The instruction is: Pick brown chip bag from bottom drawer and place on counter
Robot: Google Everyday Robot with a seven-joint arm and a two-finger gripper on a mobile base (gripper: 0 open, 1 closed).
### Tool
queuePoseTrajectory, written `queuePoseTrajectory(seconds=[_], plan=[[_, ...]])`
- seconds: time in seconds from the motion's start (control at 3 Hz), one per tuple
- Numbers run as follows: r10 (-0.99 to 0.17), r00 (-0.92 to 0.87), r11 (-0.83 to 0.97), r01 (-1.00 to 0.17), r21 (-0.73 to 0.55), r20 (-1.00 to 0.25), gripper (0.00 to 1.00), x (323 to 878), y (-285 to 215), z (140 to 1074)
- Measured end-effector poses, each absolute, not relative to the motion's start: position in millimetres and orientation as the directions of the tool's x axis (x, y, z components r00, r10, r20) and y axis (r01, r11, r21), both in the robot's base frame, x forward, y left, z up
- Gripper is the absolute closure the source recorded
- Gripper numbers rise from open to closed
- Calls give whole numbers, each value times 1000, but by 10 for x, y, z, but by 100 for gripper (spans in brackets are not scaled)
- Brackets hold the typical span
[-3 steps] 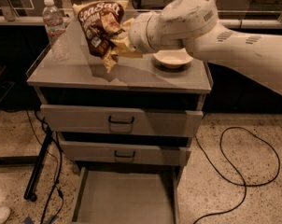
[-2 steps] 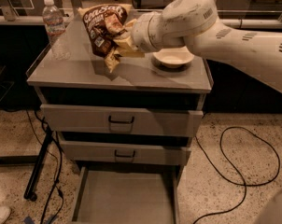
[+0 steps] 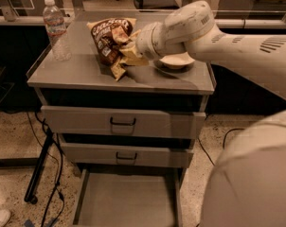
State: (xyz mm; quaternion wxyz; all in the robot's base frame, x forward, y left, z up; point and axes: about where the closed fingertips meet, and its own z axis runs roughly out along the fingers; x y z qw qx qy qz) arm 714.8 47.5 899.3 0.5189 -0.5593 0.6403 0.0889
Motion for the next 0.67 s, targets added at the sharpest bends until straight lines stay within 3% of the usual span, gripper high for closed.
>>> queuePoseTrajectory(seconds=[0.67], plan=[[-614, 107, 351, -850, -393, -782, 100, 7224, 583, 8602]])
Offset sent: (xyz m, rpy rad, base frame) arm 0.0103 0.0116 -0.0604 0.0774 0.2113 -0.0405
